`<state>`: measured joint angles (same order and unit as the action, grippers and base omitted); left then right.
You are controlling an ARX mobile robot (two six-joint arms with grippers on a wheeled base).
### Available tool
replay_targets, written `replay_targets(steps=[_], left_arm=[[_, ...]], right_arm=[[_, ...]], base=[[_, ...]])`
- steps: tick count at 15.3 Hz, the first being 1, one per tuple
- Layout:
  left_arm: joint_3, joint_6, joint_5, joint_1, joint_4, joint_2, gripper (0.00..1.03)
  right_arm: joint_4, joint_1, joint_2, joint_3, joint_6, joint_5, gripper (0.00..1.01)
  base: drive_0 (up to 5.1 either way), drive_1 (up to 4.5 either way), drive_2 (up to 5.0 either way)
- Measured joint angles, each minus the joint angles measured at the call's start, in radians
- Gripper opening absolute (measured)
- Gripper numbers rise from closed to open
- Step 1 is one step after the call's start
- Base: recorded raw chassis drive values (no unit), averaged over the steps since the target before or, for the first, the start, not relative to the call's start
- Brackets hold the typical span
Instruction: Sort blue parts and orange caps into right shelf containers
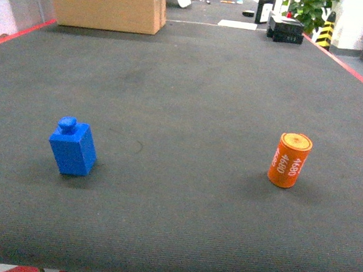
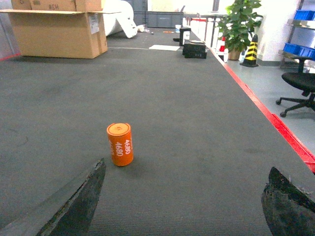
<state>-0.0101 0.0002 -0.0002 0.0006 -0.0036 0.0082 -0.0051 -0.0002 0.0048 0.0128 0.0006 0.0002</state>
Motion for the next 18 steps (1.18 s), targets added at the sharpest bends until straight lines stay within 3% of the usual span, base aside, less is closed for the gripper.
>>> replay_targets(steps=[11,12,13,14,15,16,18], left_arm=[[0.0,0.0,0.0,0.0,0.0,0.0,0.98],[-0.001,0.01,-0.076,-0.026,-0.007,0.012,0.98],[-0.003,0.037,-0.295,-0.133,0.031,0.089,0.98],[-0.003,0.058,-0.426,-0.166,0.118,0.197,0.98],[-0.018,0.063,-0.458,-0.153,0.266,0.333,0.98],[-0.07,0.063,-0.425,-0.158,0.447,0.525,0.98],[-0.239,0.051,-0.333,-0.188,0.749,0.921,0.98]], right_arm=[[0.0,0.0,0.0,0.0,0.0,0.0,0.98],[0.0,0.0,0.0,0.0,0.0,0.0,0.98],[-0.018,0.04,0.021,0.005,-0.015,0.11,0.98],[0.052,0.155,0.138,0.006,-0.043,0.314,0.98],[0.212,0.23,0.289,0.009,-0.068,0.456,0.98],[0.392,0.244,0.46,0.035,-0.077,0.466,0.98],[0.715,0.228,0.836,0.162,-0.075,0.395,0.98]], base=[[0.0,0.0,0.0],[0.0,0.0,0.0],[0.0,0.0,0.0],[0.0,0.0,0.0],[0.0,0.0,0.0],[0.0,0.0,0.0],[0.0,0.0,0.0]])
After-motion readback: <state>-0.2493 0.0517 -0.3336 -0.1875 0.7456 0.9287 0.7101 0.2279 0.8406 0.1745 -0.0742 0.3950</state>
